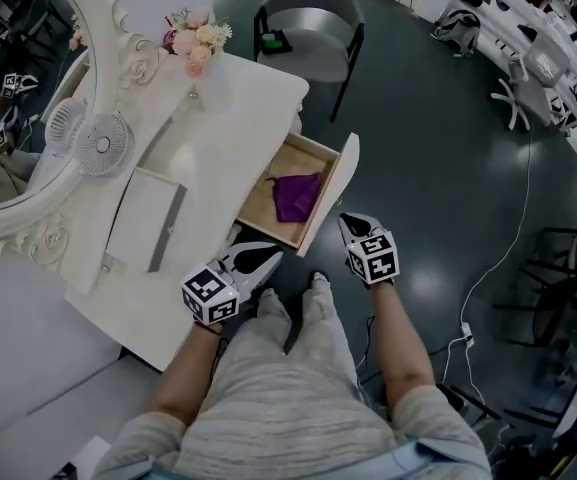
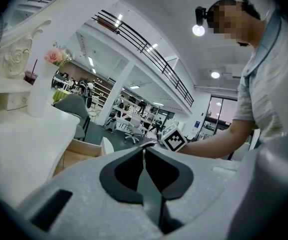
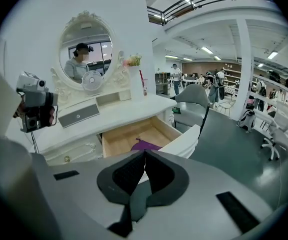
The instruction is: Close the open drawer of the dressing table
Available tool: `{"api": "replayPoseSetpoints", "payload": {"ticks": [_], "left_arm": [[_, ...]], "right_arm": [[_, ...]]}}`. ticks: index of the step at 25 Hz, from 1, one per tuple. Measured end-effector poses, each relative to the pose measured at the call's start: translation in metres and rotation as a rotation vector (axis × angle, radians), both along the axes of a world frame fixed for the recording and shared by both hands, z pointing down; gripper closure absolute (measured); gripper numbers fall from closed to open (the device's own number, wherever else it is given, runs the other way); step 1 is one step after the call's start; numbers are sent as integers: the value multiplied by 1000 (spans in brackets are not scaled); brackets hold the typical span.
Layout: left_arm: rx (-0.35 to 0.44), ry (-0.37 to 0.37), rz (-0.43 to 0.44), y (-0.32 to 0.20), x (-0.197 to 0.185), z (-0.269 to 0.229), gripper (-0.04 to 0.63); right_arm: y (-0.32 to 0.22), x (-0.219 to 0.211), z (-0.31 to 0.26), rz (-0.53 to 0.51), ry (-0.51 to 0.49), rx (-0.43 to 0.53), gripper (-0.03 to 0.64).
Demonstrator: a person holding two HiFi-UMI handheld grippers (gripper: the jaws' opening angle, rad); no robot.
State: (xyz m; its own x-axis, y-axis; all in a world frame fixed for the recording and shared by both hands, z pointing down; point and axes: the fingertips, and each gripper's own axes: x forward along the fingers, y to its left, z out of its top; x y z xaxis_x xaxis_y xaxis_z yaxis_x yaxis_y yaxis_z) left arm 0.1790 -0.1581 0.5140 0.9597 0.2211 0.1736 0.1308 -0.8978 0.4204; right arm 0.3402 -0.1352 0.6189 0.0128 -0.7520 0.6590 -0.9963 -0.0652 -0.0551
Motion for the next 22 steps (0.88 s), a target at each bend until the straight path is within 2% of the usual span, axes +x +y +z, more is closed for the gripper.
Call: {"api": "replayPoseSetpoints", "payload": {"ticks": [6,22], "left_arm": [[-11,-28,-40,-8,24,9,568],[-41,-71,-125,-12,79,23,568]], "right_arm": [[0,17,37,-70,18,-86,606],[-18,56,98,-255,22,-210,604]]}}
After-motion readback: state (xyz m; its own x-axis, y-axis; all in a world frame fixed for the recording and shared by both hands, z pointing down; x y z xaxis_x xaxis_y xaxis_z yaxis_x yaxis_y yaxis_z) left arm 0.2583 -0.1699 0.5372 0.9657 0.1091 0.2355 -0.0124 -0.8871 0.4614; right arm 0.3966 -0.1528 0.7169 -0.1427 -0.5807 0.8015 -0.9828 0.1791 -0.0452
